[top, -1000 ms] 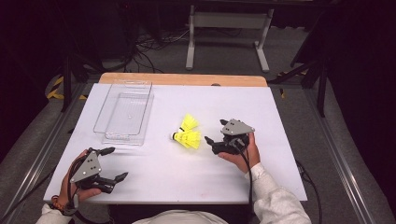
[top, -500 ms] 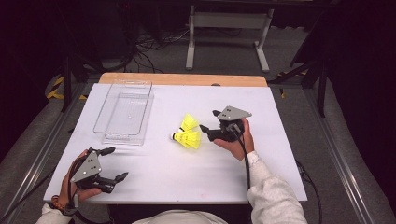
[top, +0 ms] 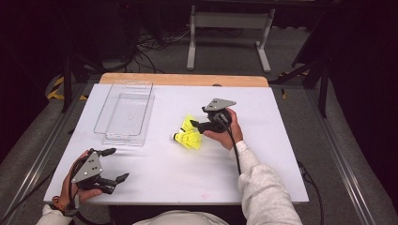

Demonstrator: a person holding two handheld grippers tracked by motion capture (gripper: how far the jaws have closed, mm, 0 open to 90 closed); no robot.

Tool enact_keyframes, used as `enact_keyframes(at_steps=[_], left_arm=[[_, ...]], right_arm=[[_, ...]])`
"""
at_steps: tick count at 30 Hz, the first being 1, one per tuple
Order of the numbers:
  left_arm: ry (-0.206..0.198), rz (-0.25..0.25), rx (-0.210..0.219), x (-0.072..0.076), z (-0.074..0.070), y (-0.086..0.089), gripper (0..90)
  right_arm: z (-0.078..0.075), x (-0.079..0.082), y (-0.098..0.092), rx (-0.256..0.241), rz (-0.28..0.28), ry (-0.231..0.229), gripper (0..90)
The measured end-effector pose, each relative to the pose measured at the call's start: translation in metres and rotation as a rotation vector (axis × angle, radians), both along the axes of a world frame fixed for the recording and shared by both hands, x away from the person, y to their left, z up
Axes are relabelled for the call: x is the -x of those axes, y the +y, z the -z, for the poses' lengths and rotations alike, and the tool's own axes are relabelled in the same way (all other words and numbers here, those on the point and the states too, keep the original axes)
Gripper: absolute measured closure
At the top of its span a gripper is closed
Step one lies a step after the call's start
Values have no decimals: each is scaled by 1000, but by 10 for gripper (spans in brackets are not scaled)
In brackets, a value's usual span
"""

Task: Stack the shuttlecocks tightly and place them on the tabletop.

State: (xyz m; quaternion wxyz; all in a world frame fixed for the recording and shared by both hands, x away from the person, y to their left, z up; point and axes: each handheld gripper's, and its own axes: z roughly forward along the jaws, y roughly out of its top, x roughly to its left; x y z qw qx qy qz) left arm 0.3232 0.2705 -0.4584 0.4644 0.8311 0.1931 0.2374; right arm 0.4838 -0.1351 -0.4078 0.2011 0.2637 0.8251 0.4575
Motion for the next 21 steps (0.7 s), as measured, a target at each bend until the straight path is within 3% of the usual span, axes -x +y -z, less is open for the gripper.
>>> enact_keyframes(at_steps=[11,21], left_arm=[[0,0,-2,0,0,0,71],[-1,1,-2,0,0,0,72]], right_arm=[[11,-18,18,34,-22,57,323],[18,-33,22,12,8,85,380]])
